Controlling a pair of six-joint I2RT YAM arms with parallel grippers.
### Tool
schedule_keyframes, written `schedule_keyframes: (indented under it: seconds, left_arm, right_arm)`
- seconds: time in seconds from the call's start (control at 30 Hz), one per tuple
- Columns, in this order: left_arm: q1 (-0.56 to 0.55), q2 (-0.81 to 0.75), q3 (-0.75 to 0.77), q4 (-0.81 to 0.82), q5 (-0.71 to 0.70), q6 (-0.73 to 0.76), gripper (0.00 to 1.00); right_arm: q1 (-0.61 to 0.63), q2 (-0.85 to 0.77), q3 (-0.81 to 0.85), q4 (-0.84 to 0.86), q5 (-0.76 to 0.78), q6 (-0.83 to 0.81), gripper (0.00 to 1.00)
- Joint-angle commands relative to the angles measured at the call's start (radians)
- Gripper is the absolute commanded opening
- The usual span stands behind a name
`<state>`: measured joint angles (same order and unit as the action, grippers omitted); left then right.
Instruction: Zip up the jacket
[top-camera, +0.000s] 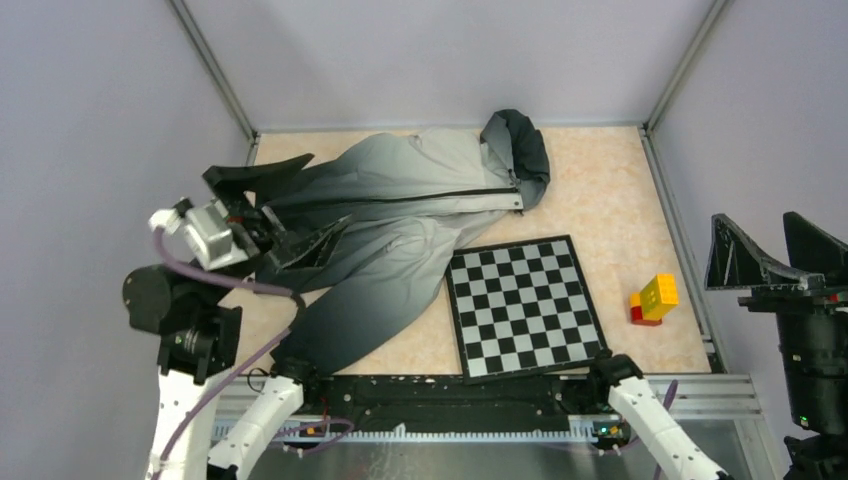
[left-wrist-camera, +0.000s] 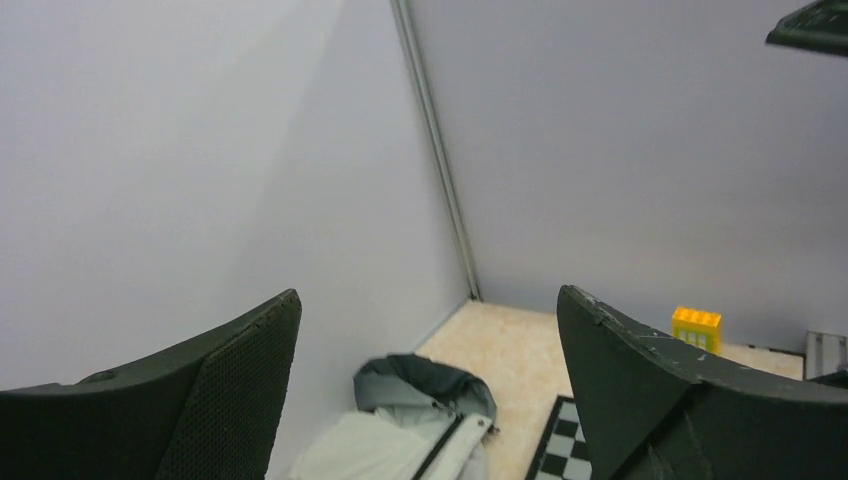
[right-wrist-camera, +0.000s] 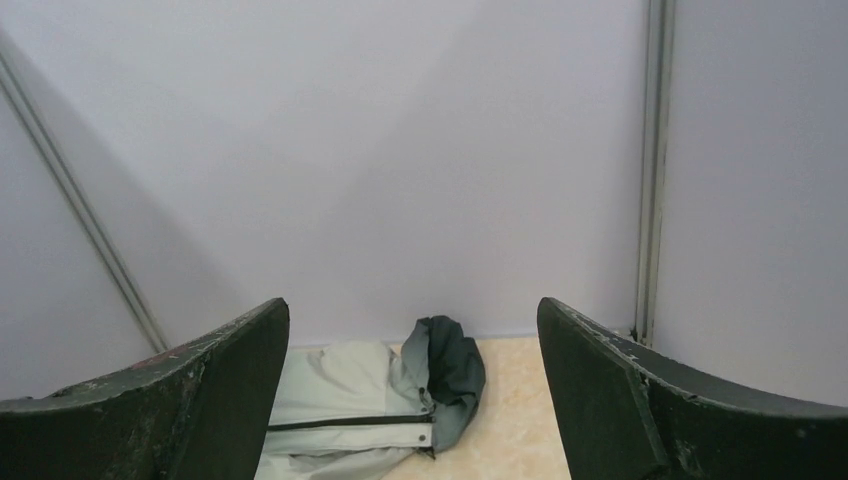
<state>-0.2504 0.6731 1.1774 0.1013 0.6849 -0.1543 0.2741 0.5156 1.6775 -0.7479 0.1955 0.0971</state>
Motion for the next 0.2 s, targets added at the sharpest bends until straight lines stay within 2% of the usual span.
schedule_keyframes:
  seconds: [0.0, 0.17]
  left_arm:
    - [-0.003, -0.031, 0.023, 0.073, 0.003, -0.003, 0.99]
    - [-0.003, -0.034, 0.021, 0.065, 0.008, -0.007, 0.99]
  right_arm:
    - [0.004, -0.010, -0.035, -0.017, 0.045, -0.002, 0.92]
    - [0.005, -0.045, -0.118, 0.021, 0.049, 0.014, 0.92]
